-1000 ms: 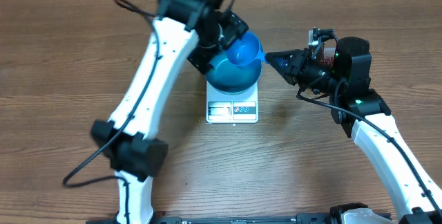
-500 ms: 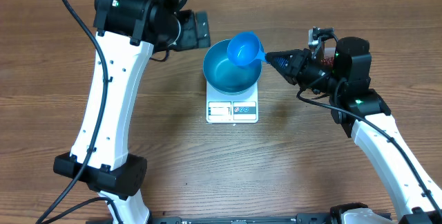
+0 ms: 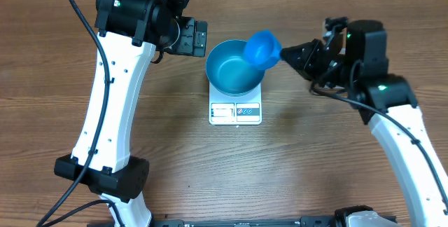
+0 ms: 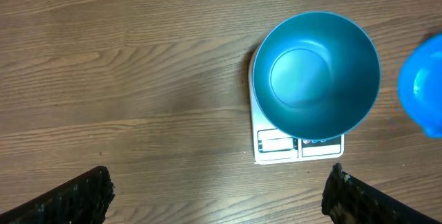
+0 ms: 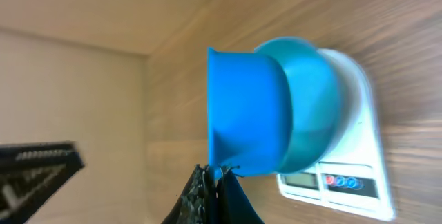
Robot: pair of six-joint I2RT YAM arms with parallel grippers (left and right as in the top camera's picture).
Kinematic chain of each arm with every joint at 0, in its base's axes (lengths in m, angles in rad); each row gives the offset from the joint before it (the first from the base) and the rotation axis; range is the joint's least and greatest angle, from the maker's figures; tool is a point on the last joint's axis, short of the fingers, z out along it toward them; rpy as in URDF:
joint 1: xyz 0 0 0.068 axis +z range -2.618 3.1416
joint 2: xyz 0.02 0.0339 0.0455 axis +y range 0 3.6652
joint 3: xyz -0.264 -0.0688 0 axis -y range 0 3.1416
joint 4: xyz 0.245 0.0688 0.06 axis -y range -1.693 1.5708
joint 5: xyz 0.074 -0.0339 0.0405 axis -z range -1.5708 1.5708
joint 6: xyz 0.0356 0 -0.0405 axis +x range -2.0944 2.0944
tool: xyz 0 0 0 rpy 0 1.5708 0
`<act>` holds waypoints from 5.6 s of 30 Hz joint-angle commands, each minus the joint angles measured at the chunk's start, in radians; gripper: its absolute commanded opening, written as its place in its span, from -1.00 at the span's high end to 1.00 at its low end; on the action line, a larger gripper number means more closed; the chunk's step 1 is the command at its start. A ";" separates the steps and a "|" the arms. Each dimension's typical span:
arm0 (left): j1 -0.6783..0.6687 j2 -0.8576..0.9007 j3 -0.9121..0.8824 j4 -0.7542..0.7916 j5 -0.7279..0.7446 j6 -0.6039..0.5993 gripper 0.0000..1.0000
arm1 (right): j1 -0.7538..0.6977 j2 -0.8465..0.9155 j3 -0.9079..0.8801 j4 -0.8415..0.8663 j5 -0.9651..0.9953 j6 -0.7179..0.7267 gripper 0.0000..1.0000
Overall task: Scoop item into bowl and weigh 150g on scale
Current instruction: 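Carry the scoop with the right gripper over the bean tub, then lower the scoop with the right gripper into the red beans, then push the scoop through the beans with the right gripper to fill it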
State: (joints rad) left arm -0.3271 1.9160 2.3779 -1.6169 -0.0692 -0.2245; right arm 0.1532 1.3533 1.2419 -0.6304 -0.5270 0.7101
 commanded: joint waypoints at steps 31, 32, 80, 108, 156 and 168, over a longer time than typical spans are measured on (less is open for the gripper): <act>0.002 -0.007 0.013 -0.002 -0.016 0.030 -0.99 | 0.004 0.267 0.315 -0.444 1.133 -0.544 0.92; 0.002 -0.007 0.013 -0.002 -0.016 0.030 -0.99 | 0.004 0.283 0.315 -0.439 1.133 -0.553 0.92; 0.002 -0.007 0.013 -0.002 -0.017 0.030 -0.99 | 0.004 0.473 0.241 -0.369 1.075 -0.563 0.92; 0.002 -0.007 0.013 -0.002 -0.017 0.030 -0.99 | 0.004 0.523 0.236 -0.370 0.867 -0.571 0.92; 0.002 -0.007 0.013 -0.002 -0.017 0.030 -0.99 | -0.183 0.521 0.239 -0.385 0.517 -0.589 0.92; 0.002 -0.007 0.013 -0.002 -0.016 0.030 -0.99 | -0.195 0.521 0.240 -0.389 0.517 -0.608 0.93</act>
State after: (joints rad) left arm -0.3271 1.9160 2.3779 -1.6173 -0.0727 -0.2062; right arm -0.0208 1.8618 1.4902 -1.0252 0.0101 0.1104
